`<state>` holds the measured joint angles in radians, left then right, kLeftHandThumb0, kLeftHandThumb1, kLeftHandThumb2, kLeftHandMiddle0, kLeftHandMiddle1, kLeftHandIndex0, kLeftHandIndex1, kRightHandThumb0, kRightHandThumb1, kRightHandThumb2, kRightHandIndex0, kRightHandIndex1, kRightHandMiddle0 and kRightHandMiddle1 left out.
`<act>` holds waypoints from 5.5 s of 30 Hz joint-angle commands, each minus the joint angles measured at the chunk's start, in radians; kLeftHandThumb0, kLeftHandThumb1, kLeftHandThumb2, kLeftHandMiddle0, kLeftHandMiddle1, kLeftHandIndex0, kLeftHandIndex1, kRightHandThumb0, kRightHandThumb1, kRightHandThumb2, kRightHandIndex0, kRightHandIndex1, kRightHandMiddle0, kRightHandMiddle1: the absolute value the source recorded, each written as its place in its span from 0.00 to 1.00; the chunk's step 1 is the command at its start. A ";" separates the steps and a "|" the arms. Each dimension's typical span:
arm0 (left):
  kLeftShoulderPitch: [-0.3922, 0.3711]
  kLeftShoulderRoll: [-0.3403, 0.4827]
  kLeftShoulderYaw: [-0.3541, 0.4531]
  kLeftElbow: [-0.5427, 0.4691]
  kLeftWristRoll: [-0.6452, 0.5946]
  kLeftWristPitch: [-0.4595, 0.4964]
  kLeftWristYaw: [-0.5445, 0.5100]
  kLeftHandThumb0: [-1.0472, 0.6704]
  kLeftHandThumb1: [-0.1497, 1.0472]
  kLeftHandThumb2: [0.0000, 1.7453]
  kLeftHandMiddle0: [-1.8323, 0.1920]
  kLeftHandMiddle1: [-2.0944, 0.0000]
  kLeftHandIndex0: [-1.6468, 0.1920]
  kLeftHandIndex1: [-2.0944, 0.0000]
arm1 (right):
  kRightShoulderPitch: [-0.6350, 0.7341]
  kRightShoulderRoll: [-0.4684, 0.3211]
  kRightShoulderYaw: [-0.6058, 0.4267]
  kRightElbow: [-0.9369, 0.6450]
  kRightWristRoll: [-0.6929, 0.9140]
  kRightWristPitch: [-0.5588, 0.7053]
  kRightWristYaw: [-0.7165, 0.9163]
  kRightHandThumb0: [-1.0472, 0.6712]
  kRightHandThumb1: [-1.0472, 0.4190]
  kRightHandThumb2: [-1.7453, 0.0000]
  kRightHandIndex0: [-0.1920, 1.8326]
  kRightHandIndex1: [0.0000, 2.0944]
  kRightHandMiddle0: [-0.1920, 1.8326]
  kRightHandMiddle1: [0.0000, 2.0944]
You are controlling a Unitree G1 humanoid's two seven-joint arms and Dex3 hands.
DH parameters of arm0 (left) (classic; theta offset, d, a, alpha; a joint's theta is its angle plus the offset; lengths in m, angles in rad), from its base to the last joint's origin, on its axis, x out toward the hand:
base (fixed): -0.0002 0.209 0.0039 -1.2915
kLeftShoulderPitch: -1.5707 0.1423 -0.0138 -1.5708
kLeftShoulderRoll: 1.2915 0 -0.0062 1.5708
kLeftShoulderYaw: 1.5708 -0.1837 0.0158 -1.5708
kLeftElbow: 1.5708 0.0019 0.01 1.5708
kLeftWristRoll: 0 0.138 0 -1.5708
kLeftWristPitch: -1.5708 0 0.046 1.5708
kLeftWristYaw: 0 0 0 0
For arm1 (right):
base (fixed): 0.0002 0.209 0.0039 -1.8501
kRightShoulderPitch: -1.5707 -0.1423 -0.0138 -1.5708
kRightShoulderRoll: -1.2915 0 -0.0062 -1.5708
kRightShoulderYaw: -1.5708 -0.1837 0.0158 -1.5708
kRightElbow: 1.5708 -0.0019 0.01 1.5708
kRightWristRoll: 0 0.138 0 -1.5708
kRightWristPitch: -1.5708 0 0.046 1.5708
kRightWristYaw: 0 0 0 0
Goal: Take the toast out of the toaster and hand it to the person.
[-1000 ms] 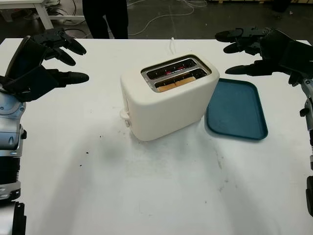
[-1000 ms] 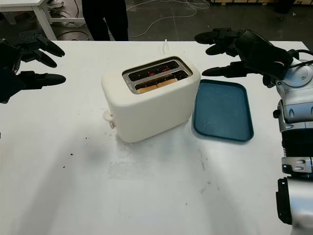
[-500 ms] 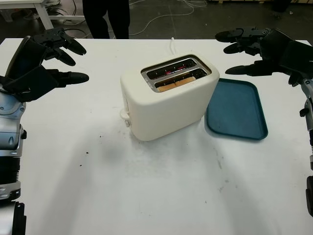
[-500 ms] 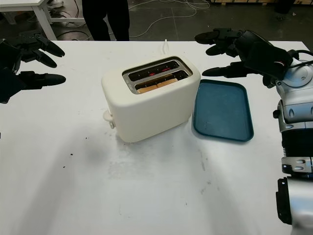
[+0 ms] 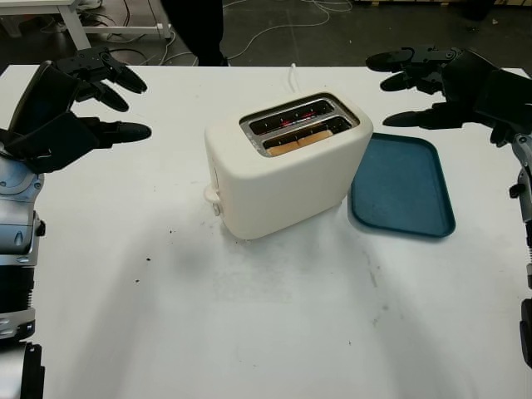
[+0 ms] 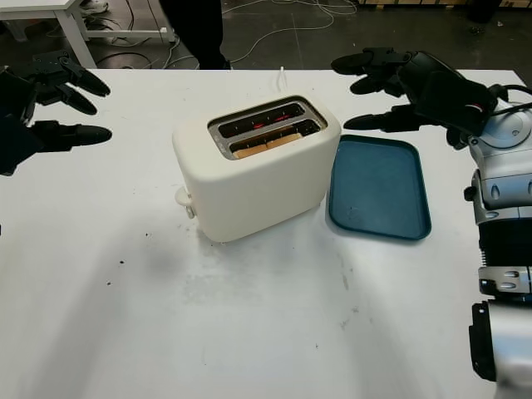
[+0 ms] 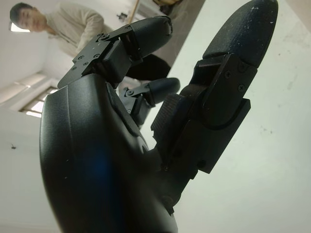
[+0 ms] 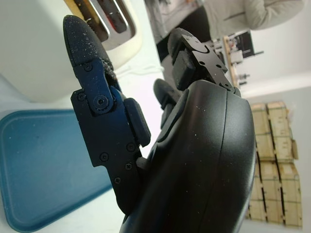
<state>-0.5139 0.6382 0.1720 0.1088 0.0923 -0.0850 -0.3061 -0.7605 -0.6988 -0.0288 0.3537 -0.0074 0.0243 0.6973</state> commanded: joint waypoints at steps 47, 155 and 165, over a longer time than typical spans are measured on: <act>-0.007 -0.001 0.002 0.013 -0.014 -0.014 -0.001 0.00 0.74 0.00 0.67 0.40 0.62 0.48 | -0.013 0.004 -0.003 -0.010 0.006 -0.006 0.002 0.17 0.17 1.00 0.09 0.38 0.22 0.14; 0.005 -0.009 0.012 -0.013 -0.027 0.017 0.002 0.00 0.72 0.00 0.68 0.40 0.62 0.48 | -0.014 0.006 -0.003 -0.007 0.016 0.010 0.005 0.16 0.18 1.00 0.09 0.40 0.14 0.29; 0.003 -0.006 0.010 -0.005 -0.020 0.003 0.004 0.00 0.72 0.00 0.68 0.40 0.62 0.48 | -0.017 0.008 -0.005 -0.005 0.024 0.021 0.010 0.17 0.18 1.00 0.09 0.39 0.14 0.29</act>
<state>-0.5139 0.6344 0.1765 0.1005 0.0804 -0.0667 -0.3065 -0.7702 -0.6984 -0.0289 0.3538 0.0037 0.0384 0.7039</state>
